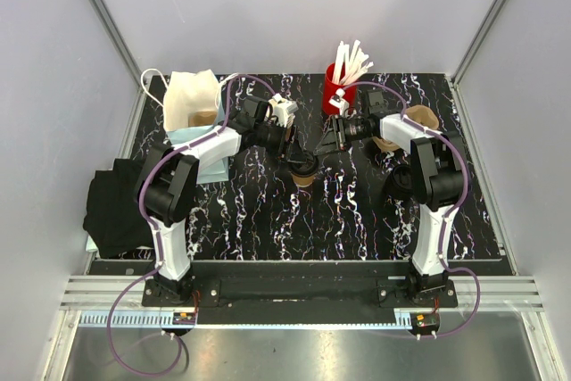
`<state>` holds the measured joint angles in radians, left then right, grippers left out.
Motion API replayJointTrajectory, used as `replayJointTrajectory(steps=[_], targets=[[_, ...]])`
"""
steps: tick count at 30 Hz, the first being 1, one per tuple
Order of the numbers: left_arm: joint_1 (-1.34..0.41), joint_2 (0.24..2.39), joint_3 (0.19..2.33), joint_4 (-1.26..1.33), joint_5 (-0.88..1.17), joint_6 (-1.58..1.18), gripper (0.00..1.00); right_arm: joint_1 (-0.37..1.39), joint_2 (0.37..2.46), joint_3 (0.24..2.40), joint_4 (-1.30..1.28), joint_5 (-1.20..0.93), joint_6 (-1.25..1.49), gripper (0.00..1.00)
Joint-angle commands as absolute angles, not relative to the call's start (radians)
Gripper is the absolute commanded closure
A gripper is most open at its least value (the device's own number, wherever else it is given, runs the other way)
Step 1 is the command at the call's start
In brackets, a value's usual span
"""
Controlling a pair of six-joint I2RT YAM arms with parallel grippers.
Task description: Pack the takeout coffee
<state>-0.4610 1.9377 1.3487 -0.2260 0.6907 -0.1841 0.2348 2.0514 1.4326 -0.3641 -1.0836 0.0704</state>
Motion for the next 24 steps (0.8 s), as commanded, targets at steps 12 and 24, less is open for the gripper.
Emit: replayJointTrajectory(steps=[12,24], targets=[[-0.483,1.980,1.330,-0.304,0.604,-0.117,0.34,0.215,2.094,1.436,-0.336,-1.089,0.098,0.71],[-0.483,1.982,1.330,-0.302,0.604,-0.120,0.34,0.199,2.091,1.417,-0.291,-1.154,0.149,0.68]])
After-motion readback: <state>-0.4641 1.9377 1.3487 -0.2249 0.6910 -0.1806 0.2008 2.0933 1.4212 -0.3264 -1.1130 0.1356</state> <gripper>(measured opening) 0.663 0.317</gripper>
